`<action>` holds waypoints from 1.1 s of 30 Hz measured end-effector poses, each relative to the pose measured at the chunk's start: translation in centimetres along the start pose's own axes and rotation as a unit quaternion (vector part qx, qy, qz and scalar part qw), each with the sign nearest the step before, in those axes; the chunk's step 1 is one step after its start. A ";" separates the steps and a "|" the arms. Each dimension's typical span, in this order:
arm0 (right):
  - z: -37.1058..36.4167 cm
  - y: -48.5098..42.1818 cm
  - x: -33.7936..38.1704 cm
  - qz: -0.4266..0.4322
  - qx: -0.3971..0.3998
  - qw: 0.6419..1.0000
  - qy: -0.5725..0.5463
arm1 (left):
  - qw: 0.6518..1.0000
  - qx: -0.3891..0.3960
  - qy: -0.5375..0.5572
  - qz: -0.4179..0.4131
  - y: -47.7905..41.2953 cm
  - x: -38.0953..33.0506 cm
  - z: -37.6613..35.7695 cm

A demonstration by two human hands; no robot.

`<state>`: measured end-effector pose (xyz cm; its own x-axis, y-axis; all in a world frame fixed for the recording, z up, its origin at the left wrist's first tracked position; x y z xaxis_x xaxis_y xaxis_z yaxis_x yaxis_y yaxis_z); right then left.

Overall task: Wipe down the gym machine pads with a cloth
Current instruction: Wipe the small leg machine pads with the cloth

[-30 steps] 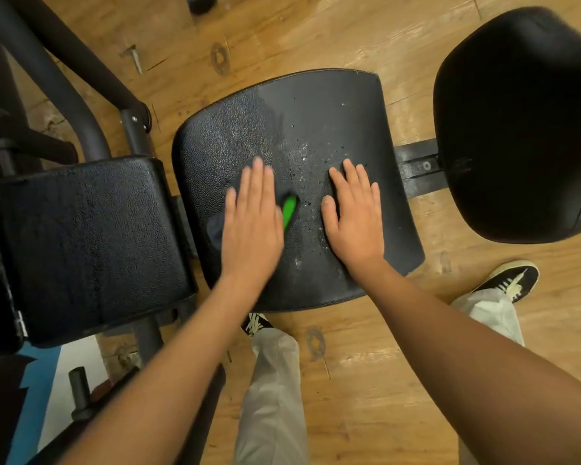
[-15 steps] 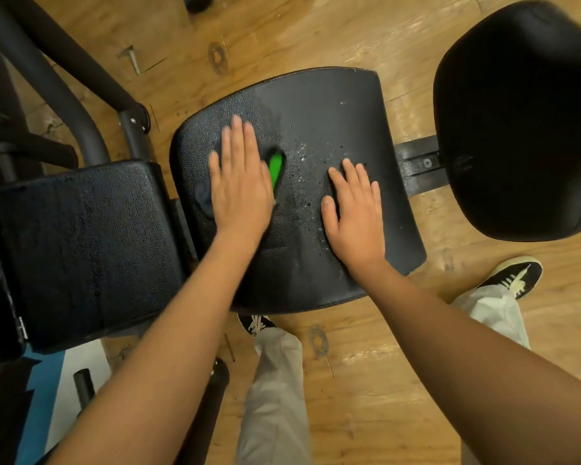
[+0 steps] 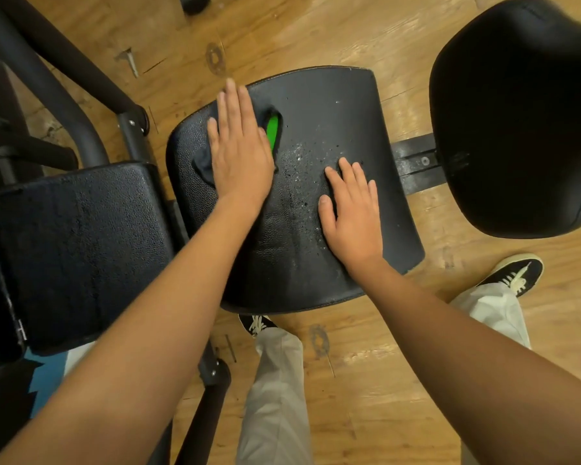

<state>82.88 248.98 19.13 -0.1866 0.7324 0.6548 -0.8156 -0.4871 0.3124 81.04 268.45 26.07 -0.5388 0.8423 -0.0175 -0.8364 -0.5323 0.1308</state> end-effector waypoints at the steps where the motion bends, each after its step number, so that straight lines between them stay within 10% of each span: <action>1: 0.0 0.0 0.1 -0.001 0.001 1.000 0.000 | 1.000 0.008 -0.002 -0.003 1.8 -0.4 -0.3; 10: 0.0 0.0 0.0 0.002 -0.005 1.000 -0.001 | 0.997 0.073 -0.018 0.017 17.4 -3.6 -2.6; 25: 0.0 0.0 0.0 0.002 -0.005 1.000 0.003 | 0.999 0.039 0.015 0.013 -0.5 -0.6 -0.5; 33: 0.1 0.0 0.1 0.001 -0.004 1.000 -0.006 | 0.998 0.058 0.007 -0.019 4.6 -0.8 -1.0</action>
<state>82.86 249.00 19.26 -0.1824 0.7257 0.6634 -0.8194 -0.4851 0.3053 77.57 265.24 25.73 -0.5085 0.8602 -0.0380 -0.8395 -0.4854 0.2443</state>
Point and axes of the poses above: each hand's wrist, its own y-axis away from the middle knuckle, its own z-axis out of the back of the hand, x = y × z, the point moved 5 cm from there along -y, towards the middle knuckle, and after that the axes turned 10 degrees about -z, right-handed, at the moved point
